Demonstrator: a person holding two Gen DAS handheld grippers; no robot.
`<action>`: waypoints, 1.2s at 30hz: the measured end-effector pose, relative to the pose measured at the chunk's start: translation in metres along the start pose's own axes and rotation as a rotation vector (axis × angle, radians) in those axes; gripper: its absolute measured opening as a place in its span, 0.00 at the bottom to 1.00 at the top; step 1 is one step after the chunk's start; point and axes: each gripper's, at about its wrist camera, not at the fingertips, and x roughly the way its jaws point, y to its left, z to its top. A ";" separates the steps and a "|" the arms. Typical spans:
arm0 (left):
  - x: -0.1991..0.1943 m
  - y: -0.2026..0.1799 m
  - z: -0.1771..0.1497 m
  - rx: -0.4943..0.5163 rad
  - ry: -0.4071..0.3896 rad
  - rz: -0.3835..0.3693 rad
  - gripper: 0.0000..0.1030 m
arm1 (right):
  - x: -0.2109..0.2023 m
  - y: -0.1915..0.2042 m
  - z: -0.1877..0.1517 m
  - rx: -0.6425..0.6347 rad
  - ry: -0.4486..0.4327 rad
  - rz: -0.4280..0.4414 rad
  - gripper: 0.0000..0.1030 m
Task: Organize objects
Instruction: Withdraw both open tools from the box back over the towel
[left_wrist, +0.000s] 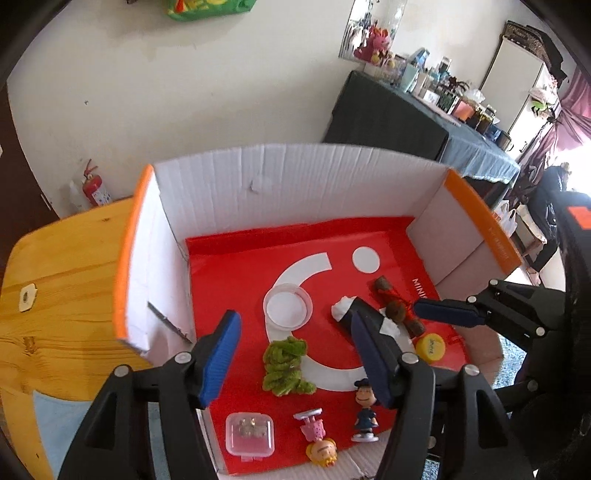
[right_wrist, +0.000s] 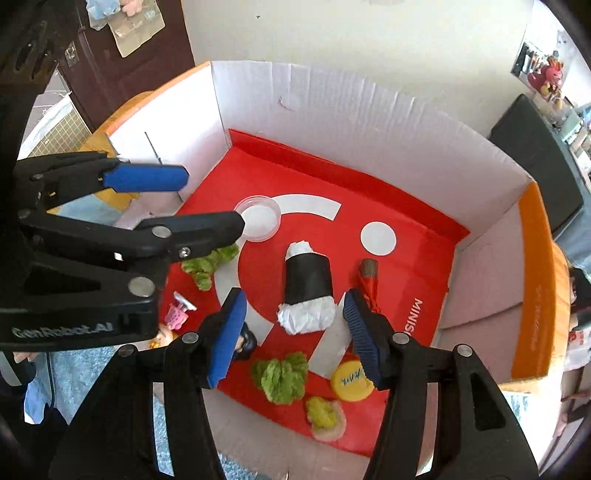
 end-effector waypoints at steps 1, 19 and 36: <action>-0.005 -0.001 -0.001 -0.001 -0.012 0.004 0.63 | 0.004 -0.004 -0.001 0.002 -0.004 -0.002 0.56; -0.111 -0.019 -0.062 -0.003 -0.300 0.123 0.91 | -0.068 0.013 -0.010 0.090 -0.197 -0.077 0.86; -0.103 -0.029 -0.144 -0.041 -0.276 0.095 1.00 | -0.071 0.011 -0.078 0.279 -0.257 -0.161 0.95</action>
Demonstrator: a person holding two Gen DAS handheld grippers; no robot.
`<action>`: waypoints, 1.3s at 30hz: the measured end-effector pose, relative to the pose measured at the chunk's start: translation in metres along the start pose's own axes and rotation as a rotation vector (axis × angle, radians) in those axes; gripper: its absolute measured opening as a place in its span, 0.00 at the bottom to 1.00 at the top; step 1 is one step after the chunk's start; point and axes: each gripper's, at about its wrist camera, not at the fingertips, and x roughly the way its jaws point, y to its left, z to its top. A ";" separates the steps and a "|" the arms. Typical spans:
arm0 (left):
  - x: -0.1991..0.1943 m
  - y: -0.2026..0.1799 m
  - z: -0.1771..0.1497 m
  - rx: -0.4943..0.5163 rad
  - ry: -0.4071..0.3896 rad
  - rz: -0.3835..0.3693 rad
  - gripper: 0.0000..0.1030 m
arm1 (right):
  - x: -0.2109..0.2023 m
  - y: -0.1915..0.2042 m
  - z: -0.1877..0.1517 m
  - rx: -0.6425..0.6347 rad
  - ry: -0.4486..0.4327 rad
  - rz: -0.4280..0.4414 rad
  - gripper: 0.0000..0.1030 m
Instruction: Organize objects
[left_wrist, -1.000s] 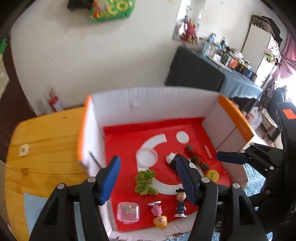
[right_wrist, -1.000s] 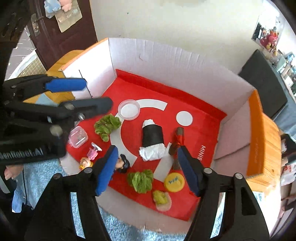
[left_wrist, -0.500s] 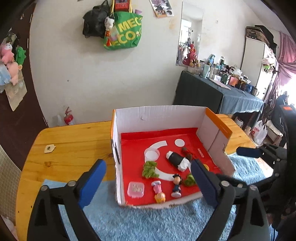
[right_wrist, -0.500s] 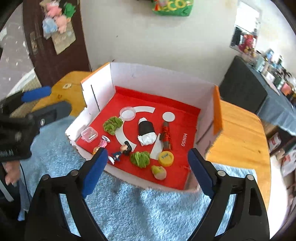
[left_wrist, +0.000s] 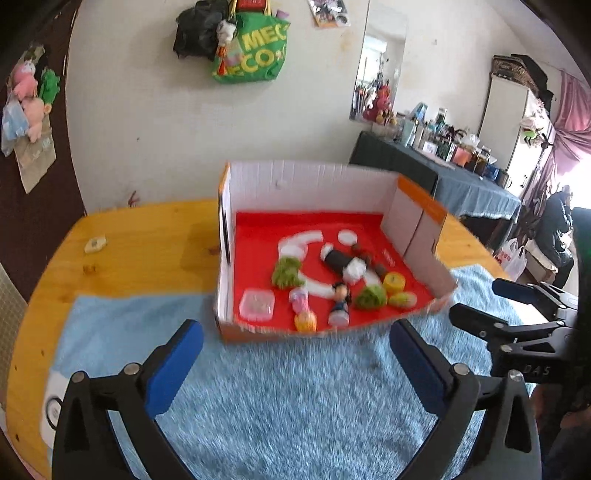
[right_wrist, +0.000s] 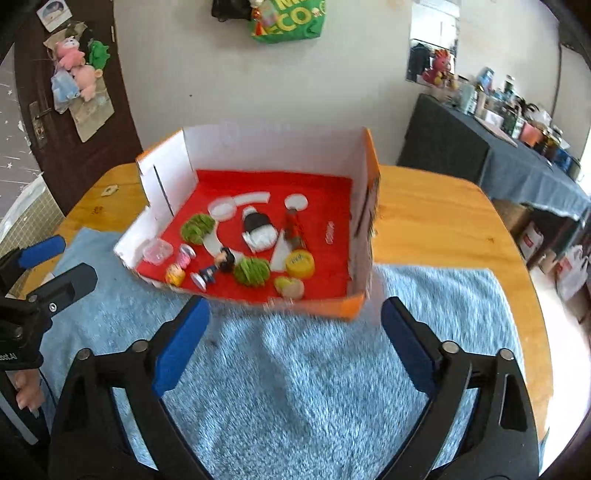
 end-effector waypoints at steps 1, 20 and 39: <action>0.003 0.000 -0.005 -0.004 0.011 -0.001 1.00 | 0.003 -0.001 -0.005 0.007 0.002 -0.006 0.95; 0.057 -0.002 -0.076 -0.059 0.149 0.111 1.00 | 0.044 -0.011 -0.069 0.059 0.104 -0.053 0.95; 0.065 -0.003 -0.076 -0.053 0.143 0.178 1.00 | 0.044 -0.012 -0.076 0.064 0.079 -0.094 1.00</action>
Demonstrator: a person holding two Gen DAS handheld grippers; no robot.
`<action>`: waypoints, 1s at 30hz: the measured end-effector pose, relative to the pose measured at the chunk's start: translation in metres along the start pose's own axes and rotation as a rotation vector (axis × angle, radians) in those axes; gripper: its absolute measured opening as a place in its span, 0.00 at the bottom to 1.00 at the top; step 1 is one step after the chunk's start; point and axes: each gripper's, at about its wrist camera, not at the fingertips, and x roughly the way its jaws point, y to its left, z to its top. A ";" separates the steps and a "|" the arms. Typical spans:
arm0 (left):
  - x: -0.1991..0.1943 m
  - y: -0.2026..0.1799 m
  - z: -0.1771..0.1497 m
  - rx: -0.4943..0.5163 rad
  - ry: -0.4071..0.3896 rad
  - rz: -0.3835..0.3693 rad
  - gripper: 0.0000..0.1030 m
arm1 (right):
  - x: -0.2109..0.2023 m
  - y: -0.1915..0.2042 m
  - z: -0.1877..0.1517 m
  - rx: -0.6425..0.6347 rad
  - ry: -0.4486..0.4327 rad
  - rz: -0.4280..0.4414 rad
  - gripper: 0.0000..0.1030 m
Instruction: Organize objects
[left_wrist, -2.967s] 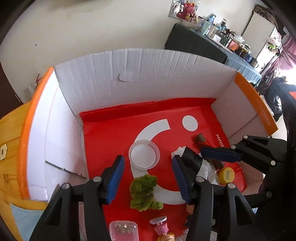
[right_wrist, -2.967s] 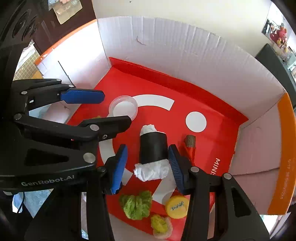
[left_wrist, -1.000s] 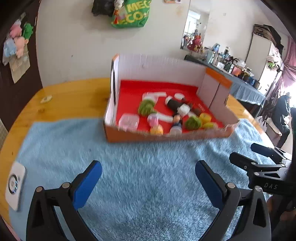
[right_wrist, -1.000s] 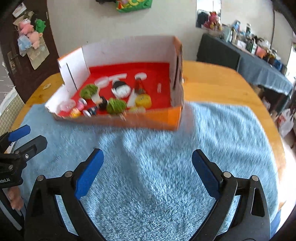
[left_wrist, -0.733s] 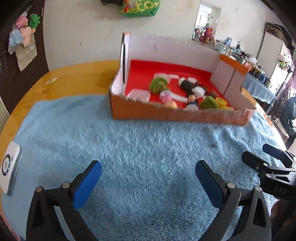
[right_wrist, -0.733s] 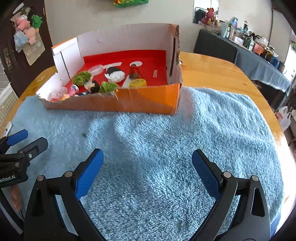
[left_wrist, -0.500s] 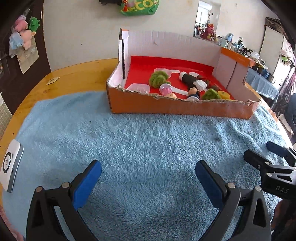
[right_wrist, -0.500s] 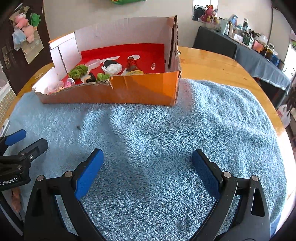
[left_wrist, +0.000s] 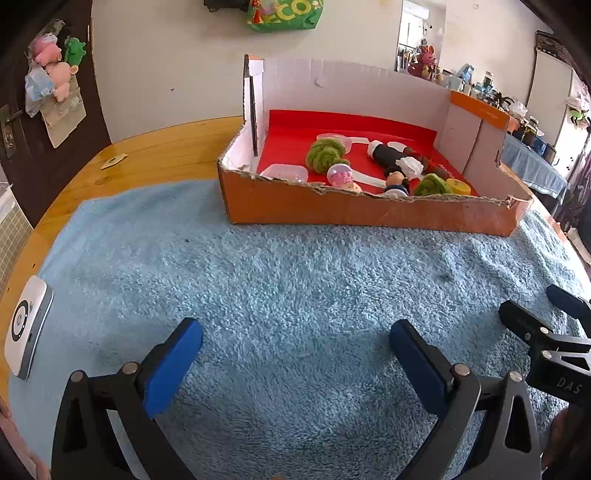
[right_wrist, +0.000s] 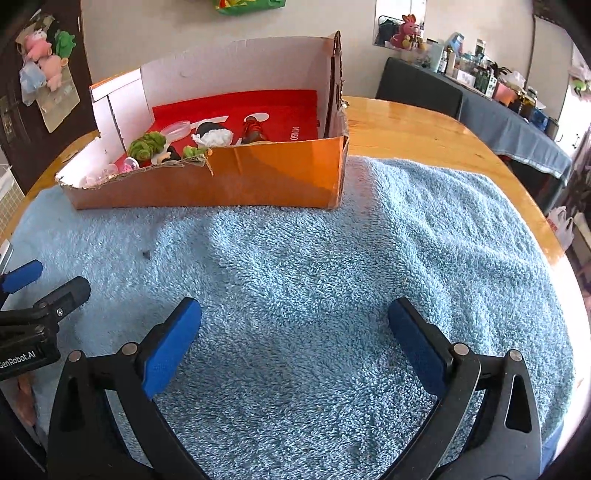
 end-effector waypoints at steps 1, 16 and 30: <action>0.000 0.000 0.000 0.000 0.000 0.002 1.00 | 0.000 0.000 0.000 -0.001 0.001 -0.001 1.00; 0.000 -0.002 -0.001 0.002 -0.002 0.016 1.00 | -0.001 -0.002 0.000 0.000 0.003 -0.002 1.00; 0.000 -0.002 -0.001 0.003 -0.003 0.017 1.00 | -0.001 -0.001 0.000 -0.002 0.004 -0.002 1.00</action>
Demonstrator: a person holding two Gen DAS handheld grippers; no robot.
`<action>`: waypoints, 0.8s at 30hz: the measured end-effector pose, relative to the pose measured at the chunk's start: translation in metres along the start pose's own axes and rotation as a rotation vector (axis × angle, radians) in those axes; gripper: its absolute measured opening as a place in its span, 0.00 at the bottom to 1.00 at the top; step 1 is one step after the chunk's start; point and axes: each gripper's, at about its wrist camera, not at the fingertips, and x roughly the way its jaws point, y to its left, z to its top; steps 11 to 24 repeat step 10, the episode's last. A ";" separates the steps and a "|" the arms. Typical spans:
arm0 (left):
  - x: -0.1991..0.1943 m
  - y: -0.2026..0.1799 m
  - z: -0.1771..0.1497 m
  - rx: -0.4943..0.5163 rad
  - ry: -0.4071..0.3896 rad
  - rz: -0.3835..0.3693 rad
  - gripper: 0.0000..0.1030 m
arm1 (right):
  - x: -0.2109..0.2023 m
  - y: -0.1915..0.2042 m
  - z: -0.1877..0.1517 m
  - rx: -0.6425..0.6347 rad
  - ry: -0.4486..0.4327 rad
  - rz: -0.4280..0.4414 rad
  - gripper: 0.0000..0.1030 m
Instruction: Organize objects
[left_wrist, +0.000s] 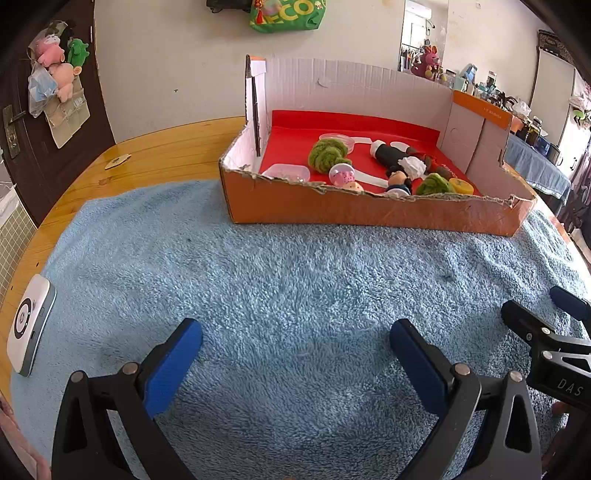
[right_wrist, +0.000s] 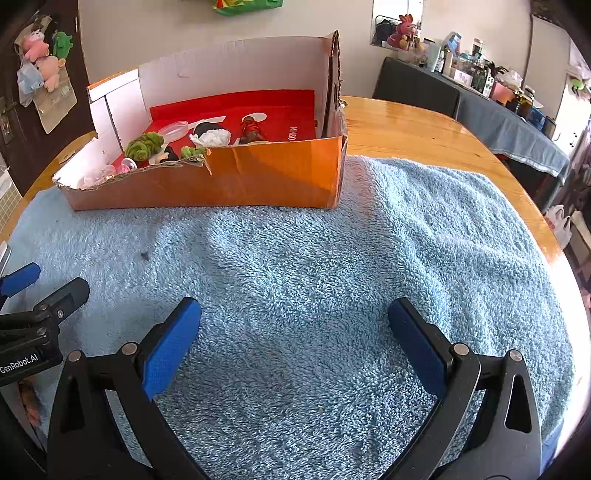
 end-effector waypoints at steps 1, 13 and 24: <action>0.000 0.000 0.000 0.000 0.000 0.000 1.00 | 0.000 0.000 0.000 0.000 0.000 0.000 1.00; -0.001 0.001 0.000 -0.002 -0.002 0.003 1.00 | 0.000 0.000 0.000 0.000 0.000 0.000 1.00; -0.001 0.001 0.000 -0.002 -0.002 0.003 1.00 | 0.000 0.000 0.000 0.000 0.000 0.000 1.00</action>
